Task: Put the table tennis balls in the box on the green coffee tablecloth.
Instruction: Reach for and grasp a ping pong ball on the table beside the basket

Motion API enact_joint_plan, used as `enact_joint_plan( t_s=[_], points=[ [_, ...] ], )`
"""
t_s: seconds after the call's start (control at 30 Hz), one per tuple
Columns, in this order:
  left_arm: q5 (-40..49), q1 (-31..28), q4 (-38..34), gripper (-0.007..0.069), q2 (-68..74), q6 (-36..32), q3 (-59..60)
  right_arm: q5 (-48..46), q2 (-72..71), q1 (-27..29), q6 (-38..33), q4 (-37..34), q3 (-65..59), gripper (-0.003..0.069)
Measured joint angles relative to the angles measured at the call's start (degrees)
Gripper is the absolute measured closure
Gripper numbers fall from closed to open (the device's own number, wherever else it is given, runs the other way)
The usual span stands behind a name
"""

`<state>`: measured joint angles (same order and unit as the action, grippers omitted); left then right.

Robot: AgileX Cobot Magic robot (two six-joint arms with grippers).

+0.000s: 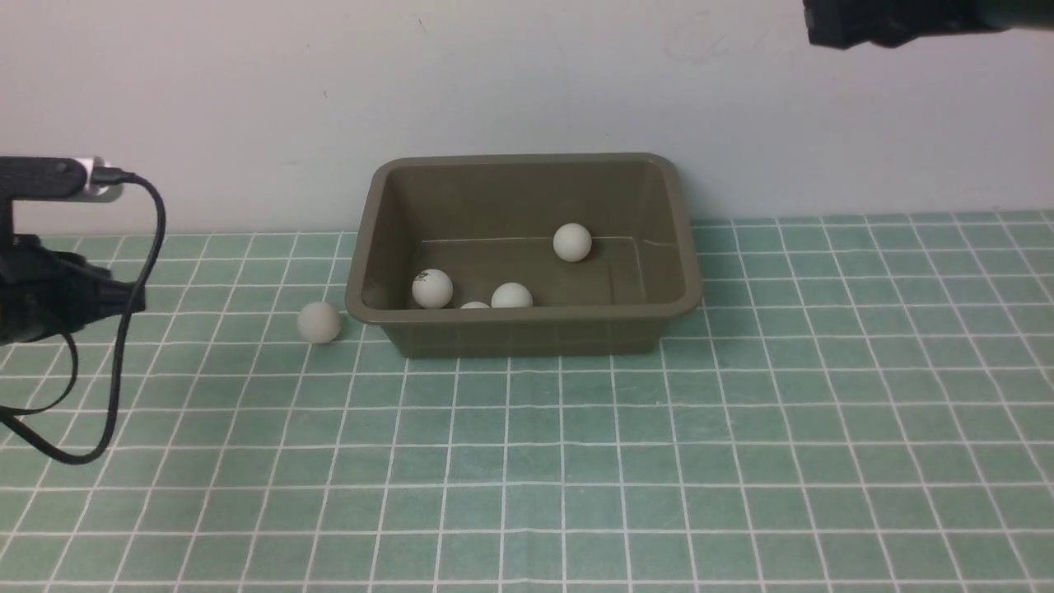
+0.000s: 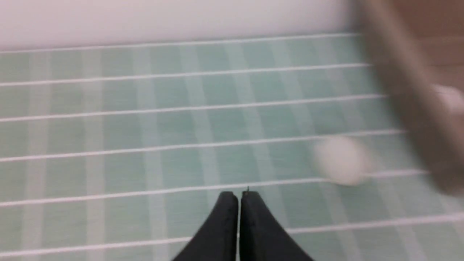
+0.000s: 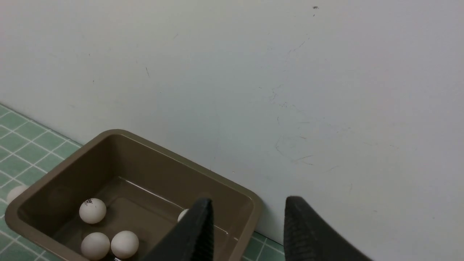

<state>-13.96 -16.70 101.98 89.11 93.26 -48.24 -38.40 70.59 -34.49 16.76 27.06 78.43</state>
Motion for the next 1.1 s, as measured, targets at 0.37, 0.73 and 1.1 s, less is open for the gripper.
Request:
enact_joint_plan(
  t_s=[0.37, 0.73, 1.1],
  points=[
    [17.2, -0.32, -1.16, 0.0629, 0.05, -19.34, 0.0, -1.06, 0.0, 0.0, 0.0, 0.0, 0.0, 0.0398],
    [13.52, -0.32, -1.54, 0.0613, 0.17, -32.54, 1.1, -0.78, 0.0, 0.0, 0.0, 0.0, 0.0, 0.0398],
    [13.08, -0.32, -1.49, 0.0605, 0.23, -36.56, 5.67, -0.72, 0.0, 0.0, 0.0, 0.0, 0.0, 0.0398]
  ],
)
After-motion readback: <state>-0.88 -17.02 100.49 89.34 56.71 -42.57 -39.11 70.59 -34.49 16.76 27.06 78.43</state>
